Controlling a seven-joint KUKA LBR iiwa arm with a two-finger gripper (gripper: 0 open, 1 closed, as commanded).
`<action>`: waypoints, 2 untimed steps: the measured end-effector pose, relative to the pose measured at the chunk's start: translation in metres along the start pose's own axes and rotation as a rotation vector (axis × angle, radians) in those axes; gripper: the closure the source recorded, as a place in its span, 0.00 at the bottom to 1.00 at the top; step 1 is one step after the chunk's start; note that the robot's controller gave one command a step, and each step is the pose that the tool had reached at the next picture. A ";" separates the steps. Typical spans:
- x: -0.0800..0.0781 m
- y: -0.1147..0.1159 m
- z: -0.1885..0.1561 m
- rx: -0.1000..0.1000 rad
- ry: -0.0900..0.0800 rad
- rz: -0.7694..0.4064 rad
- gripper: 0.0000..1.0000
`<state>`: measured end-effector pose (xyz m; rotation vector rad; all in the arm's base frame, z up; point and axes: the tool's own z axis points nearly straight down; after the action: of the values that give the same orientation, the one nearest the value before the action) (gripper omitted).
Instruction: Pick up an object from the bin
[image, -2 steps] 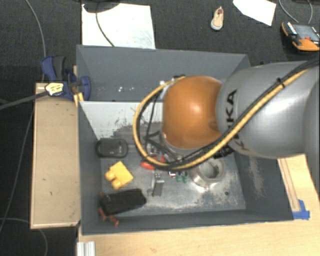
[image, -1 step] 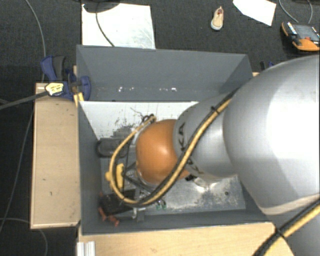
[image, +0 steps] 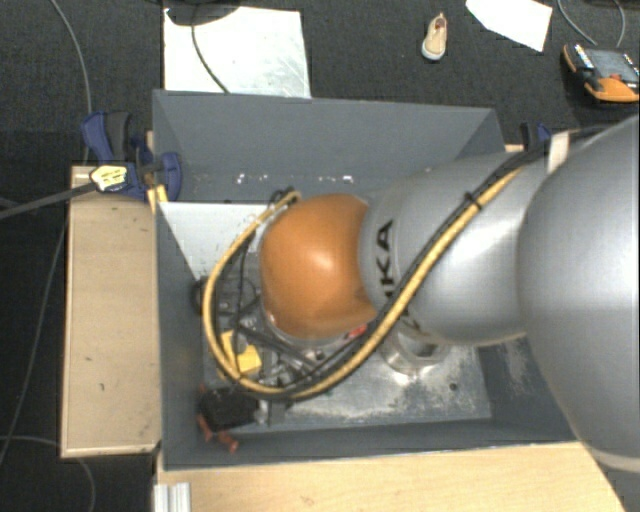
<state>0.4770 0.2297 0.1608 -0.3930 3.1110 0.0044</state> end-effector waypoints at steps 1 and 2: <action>-0.002 0.008 0.060 -0.001 0.001 -0.035 0.00; -0.005 0.016 0.089 -0.001 -0.014 -0.169 0.00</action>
Offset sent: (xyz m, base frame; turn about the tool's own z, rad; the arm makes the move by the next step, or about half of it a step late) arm -0.0010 0.0173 -0.0908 -0.1742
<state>0.4786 0.2469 0.0718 -0.6513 3.0529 0.0085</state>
